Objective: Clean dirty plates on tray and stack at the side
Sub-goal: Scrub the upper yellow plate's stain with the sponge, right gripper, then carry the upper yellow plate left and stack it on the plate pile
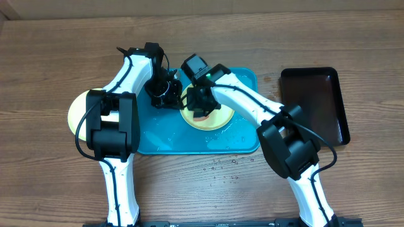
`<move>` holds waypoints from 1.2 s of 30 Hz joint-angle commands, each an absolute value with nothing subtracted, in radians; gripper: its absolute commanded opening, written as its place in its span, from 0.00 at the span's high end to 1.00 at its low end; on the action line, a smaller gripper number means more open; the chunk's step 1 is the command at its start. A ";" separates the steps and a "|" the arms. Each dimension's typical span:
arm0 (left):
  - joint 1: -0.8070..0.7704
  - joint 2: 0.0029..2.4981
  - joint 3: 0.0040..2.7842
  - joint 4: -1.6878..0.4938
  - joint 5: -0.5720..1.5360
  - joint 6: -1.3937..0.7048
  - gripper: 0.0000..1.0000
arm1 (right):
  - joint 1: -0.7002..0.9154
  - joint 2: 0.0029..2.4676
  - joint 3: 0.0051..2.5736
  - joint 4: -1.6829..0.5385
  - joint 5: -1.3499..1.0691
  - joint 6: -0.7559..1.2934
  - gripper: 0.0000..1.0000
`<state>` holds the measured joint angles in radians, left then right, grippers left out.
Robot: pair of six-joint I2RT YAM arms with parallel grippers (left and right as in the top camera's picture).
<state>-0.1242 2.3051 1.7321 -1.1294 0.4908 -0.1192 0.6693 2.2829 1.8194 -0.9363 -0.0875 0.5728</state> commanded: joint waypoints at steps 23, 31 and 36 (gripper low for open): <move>-0.119 1.918 1.720 -1.169 0.073 -0.105 0.96 | 0.359 1.913 1.971 -1.195 0.021 0.498 0.96; -0.226 1.779 1.720 -1.270 -0.319 -0.224 0.96 | 0.237 1.885 1.969 -1.200 0.025 0.458 0.96; -0.361 1.772 1.719 -1.352 -0.651 -0.392 0.96 | 0.195 1.885 1.969 -1.200 0.022 0.440 0.96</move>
